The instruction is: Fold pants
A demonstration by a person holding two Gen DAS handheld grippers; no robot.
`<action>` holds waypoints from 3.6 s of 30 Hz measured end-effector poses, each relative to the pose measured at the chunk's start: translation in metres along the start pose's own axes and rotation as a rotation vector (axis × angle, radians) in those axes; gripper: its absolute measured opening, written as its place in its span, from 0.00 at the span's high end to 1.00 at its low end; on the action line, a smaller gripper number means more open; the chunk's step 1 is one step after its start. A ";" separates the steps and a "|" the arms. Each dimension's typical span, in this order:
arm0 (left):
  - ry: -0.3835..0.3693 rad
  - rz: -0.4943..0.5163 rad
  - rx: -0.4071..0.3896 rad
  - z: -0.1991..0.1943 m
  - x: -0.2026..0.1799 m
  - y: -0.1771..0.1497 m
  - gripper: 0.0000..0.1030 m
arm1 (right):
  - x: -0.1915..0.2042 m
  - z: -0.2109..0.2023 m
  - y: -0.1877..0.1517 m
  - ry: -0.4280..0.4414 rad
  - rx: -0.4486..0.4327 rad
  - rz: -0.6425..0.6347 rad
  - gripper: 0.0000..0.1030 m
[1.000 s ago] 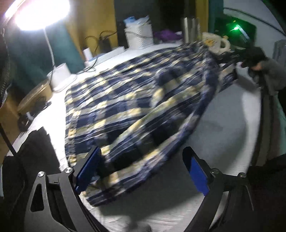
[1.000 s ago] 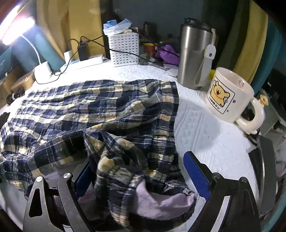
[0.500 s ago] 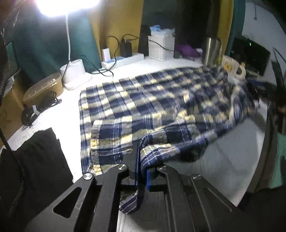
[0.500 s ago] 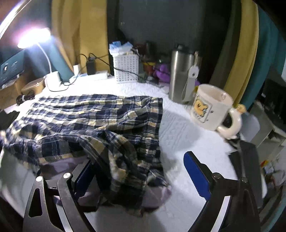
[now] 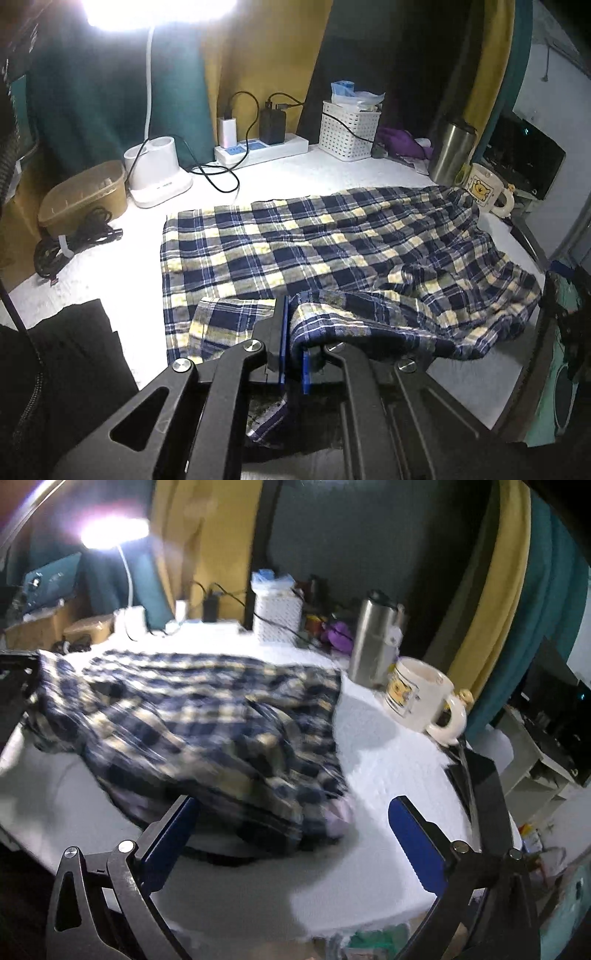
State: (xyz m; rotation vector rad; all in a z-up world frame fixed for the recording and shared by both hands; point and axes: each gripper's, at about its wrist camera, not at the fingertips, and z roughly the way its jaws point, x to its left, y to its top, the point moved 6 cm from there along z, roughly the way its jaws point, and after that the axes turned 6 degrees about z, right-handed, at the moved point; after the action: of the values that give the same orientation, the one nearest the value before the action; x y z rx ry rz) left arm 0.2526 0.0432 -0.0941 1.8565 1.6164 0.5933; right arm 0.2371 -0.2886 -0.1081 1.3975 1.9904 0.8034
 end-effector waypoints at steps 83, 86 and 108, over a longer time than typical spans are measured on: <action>0.074 0.310 -0.134 -0.197 -0.108 -0.087 0.98 | -0.014 -0.120 -0.061 -0.119 -0.225 0.105 0.86; 0.077 0.304 -0.142 -0.195 -0.103 -0.083 0.98 | -0.014 -0.122 -0.046 -0.108 -0.245 0.099 0.86; 0.083 0.194 -0.221 -0.139 -0.027 0.002 0.98 | -0.015 -0.080 0.056 -0.060 -0.262 0.116 0.86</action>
State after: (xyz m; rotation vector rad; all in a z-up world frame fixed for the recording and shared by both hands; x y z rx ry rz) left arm 0.1553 0.0371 0.0089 1.8543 1.3675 0.9058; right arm 0.2164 -0.2992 -0.0120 1.3743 1.7009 1.0210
